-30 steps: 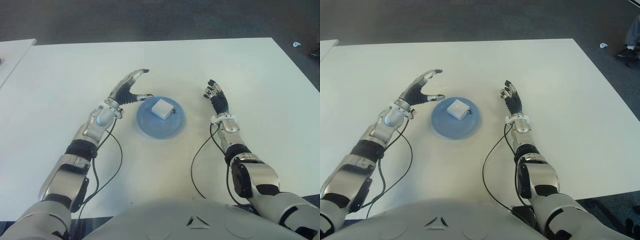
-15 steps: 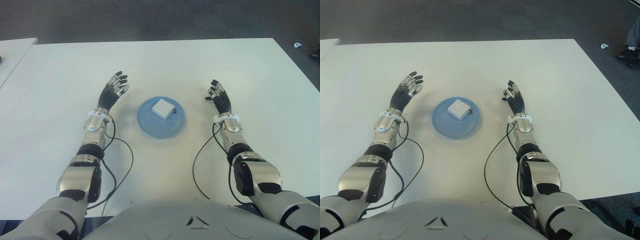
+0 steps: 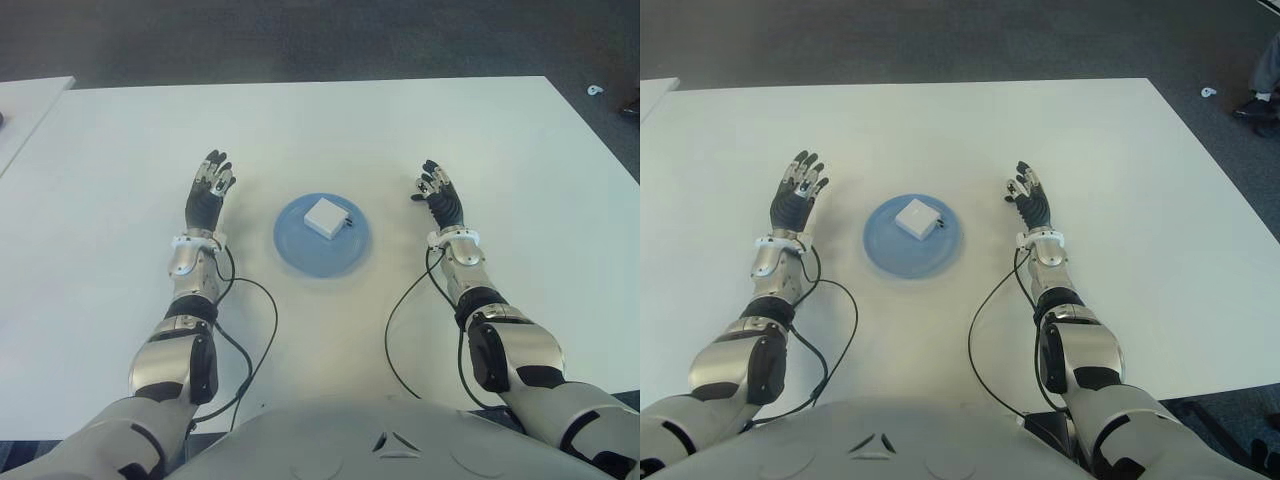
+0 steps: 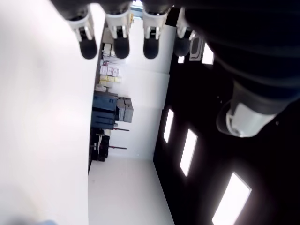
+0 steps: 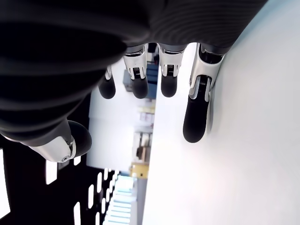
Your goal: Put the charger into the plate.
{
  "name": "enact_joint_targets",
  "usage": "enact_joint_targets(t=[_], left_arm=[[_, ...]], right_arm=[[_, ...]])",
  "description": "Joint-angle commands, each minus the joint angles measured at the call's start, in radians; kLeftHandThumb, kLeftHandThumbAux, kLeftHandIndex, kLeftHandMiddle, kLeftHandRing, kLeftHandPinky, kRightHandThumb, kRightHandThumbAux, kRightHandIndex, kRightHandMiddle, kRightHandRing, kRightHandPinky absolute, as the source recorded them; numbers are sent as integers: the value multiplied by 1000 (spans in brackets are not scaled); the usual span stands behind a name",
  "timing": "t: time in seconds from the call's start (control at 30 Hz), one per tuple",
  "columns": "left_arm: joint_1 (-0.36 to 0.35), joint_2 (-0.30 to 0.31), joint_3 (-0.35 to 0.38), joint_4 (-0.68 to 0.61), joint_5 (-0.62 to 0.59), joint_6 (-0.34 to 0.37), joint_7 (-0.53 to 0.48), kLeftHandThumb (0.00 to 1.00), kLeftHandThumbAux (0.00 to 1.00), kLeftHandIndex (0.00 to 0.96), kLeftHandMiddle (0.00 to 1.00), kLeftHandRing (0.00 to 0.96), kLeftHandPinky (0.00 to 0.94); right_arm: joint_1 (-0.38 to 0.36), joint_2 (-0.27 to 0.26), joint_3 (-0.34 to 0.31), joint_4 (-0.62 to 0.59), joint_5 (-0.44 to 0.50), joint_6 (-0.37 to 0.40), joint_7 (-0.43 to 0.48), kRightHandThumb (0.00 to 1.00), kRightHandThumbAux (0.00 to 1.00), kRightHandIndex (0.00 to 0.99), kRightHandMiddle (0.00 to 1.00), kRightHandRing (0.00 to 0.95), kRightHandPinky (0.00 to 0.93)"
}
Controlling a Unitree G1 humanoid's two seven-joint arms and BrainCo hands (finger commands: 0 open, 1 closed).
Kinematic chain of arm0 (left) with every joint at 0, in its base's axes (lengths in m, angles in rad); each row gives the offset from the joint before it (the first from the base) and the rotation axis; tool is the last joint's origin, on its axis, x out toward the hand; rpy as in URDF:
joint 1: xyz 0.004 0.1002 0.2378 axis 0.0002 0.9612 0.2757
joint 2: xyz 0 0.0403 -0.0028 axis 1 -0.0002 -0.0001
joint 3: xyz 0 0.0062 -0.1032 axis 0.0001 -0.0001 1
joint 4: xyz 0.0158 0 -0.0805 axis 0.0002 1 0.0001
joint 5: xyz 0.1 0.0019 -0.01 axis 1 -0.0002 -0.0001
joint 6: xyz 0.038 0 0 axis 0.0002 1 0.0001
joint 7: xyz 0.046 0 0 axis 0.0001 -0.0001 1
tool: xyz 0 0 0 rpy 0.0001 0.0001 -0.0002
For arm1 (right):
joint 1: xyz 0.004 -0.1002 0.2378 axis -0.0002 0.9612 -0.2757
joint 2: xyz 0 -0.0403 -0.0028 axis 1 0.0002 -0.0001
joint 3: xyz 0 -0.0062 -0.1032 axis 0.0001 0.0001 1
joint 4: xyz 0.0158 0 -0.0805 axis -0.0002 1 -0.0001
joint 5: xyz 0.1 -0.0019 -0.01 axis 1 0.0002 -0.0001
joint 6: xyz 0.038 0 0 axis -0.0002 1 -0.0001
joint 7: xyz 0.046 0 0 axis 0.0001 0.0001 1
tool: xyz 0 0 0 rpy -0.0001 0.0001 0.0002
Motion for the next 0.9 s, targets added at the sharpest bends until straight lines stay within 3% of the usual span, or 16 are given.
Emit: enact_joint_targets(t=[0.03,0.33,0.9], left_arm=[[33,-18,9,35,25,11,46,72,565,0,48,39,49],[55,-36,-15,61,81,24,99,61,582,0,28,11,20],[34,-24,-61,56,163,139,160,42,595,0,12,0,5]], right_arm=[[65,6,9,46,-13,37,-2,0,491,0,71,59,53],[73,8,21,36,-28,31,-15,0,477,0,76,65,57],[73,19,38,29,-25,40,-37,0,465,0,76,67,57]])
